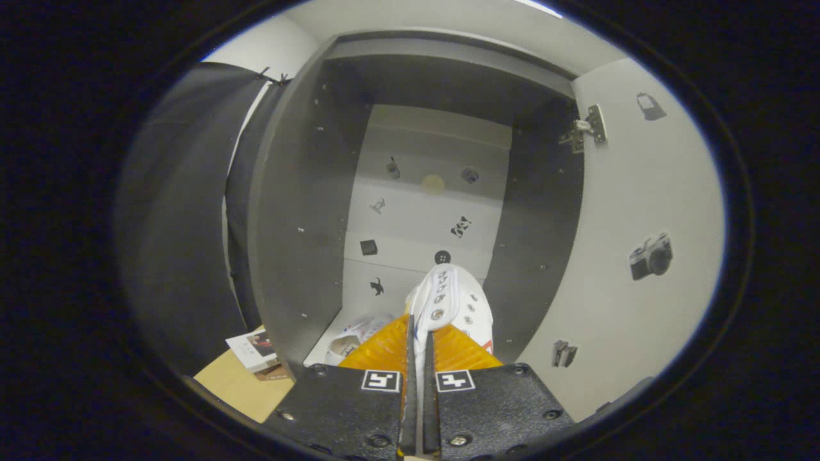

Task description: Open the shoe cabinet door, grab the shoes and put them into the shoe cabinet, then close the shoe cabinet door.

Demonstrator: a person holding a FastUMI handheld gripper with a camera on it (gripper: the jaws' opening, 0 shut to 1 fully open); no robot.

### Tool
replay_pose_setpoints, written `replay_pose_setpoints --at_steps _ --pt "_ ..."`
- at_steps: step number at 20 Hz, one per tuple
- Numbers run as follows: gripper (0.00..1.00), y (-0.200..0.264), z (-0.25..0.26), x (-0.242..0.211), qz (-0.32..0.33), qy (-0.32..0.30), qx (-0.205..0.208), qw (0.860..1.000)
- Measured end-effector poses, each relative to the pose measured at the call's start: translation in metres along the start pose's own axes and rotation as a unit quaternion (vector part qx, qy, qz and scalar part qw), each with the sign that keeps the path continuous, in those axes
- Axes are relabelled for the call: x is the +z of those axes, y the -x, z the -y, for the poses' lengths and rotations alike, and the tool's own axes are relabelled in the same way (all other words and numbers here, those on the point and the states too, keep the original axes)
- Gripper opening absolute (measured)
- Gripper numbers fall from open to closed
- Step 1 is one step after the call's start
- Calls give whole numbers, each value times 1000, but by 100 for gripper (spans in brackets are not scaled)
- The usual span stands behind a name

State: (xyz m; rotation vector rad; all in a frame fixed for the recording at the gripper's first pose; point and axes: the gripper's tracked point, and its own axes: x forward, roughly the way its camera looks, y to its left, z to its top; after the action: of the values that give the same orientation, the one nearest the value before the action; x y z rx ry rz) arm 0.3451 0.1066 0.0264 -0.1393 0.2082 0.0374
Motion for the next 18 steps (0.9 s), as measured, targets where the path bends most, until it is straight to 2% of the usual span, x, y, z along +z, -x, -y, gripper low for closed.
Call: replay_pose_setpoints --at_steps 8,12,15,16,17,18 --pt "7 -132 24 -73 -69 -1 -6 998" --pt "7 -183 7 -109 -84 26 17 996" --pt "8 -204 -8 -127 -97 39 53 993" --pt "10 -209 -6 -124 -89 51 48 994" --pt "17 -209 -2 -123 -90 66 40 993" --pt "18 -206 -5 -125 -96 72 47 992"
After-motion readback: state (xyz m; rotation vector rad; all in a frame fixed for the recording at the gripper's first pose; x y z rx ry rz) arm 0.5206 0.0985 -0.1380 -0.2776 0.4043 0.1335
